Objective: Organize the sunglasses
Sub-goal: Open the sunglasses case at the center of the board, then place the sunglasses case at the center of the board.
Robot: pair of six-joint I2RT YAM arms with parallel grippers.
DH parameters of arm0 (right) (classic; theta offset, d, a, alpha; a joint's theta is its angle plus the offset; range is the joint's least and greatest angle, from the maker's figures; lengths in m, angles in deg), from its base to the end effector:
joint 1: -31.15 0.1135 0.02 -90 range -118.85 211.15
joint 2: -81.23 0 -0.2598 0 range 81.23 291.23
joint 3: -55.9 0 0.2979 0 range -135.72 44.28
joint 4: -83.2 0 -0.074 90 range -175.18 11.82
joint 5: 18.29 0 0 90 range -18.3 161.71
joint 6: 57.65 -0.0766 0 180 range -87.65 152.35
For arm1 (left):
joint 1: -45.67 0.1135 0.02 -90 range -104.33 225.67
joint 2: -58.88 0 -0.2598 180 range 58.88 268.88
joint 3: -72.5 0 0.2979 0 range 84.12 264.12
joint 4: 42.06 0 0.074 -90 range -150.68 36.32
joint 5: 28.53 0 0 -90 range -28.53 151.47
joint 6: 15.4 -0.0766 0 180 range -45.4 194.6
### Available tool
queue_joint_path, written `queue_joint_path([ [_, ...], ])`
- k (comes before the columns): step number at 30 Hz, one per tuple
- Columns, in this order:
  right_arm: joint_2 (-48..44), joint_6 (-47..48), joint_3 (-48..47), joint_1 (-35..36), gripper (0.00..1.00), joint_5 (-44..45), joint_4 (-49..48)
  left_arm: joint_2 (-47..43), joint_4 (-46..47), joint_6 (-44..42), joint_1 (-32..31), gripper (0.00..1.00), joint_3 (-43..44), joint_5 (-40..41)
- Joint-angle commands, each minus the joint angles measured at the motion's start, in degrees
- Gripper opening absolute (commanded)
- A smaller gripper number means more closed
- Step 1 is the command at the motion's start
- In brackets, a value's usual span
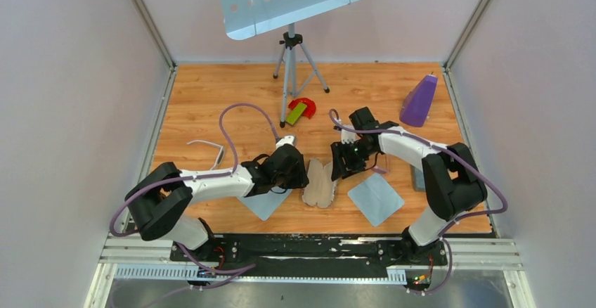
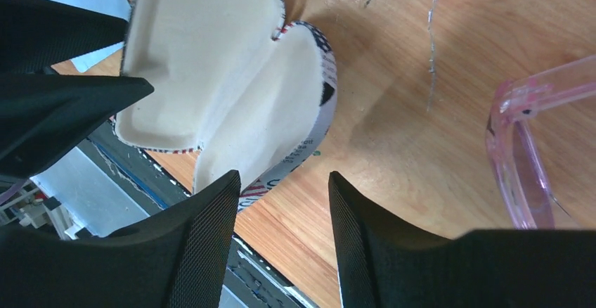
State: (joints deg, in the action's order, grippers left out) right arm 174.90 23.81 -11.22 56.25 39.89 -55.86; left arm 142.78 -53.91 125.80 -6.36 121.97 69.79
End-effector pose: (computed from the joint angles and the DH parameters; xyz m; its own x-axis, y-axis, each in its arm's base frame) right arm 0.3056 0.1877 0.1111 -0.9080 -0.2860 -0.3063 -0.4130 0.7345 0.5385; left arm 0.2189 -0.2625 0.0951 -0.8386 -0.1789 -0.5146 0.1037 0.8749 -0.4731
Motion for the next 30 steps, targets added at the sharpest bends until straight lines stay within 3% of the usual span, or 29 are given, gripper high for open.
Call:
queue_joint_path([
  [1, -4.6, 3.3, 0.0, -0.6, 0.56, -1.2, 3.3, 2.9, -9.3, -9.7, -0.4, 0.43, 7.1, 2.5],
  [11, -16.1, 15.0, -4.4, -6.6, 0.60, -0.5, 13.1, 5.7, -11.9, -18.2, -0.3, 0.18, 13.8, -3.1],
  [17, -25.7, 18.9, -1.6, -8.3, 0.60, 3.4, 13.9, 6.9, -18.2, -32.5, -0.4, 0.02, 21.6, -1.1],
  [23, -29.6, 20.2, -0.1, -8.8, 0.60, 5.0, 14.3, 8.5, -25.2, -47.8, -0.1, 0.00, 30.5, 4.9],
  [27, -31.0, 21.0, 0.5, -8.9, 0.60, 6.4, 13.8, 8.0, -23.5, -53.7, 0.0, 0.00, 31.8, 7.7],
  [30, -31.9, 21.7, 1.3, -8.9, 0.60, 7.1, 13.6, 8.7, -22.6, -62.3, -0.5, 0.00, 33.7, 15.1],
])
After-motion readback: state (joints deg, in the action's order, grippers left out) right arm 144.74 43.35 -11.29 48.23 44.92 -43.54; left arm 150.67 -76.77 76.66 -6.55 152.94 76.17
